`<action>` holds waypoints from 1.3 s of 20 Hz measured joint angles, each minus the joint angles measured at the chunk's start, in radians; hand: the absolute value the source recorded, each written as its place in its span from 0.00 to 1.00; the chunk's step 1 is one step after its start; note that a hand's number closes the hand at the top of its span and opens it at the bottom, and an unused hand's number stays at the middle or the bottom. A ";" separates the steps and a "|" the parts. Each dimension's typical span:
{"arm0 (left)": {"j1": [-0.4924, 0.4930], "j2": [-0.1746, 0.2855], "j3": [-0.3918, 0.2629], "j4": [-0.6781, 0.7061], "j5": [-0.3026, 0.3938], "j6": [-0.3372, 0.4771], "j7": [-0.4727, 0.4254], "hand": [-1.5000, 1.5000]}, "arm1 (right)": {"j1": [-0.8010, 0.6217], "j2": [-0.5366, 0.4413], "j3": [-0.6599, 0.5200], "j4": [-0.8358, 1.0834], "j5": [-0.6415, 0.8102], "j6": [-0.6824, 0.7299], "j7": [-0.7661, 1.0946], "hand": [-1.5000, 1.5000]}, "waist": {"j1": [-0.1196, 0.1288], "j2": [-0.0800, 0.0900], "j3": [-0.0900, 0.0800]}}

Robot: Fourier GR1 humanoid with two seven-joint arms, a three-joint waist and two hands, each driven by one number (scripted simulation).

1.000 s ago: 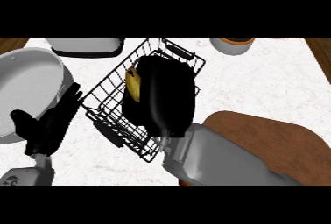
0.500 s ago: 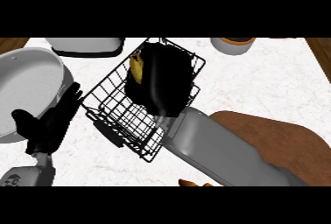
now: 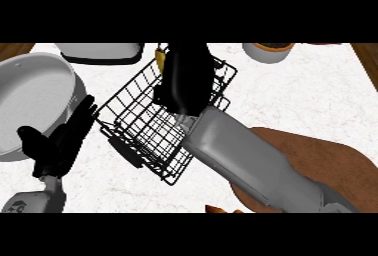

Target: Pick the pear from the cutting board and place it in the tiered basket

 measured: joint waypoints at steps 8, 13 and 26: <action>0.015 0.010 0.013 -0.007 0.006 -0.014 -0.006 0.50 | -0.002 0.000 -0.090 -0.035 -0.054 -0.187 -0.026 0.00 | -0.003 -0.002 0.000; 0.011 0.009 0.025 0.008 0.011 -0.016 -0.010 0.50 | 0.039 0.002 -0.166 -0.124 -0.070 -0.315 -0.040 0.00 | -0.020 -0.006 0.001; 0.056 0.015 0.052 -0.037 0.010 -0.003 0.005 0.50 | 0.334 -0.035 -0.374 -0.619 0.098 -0.329 0.016 0.00 | -0.065 -0.017 0.001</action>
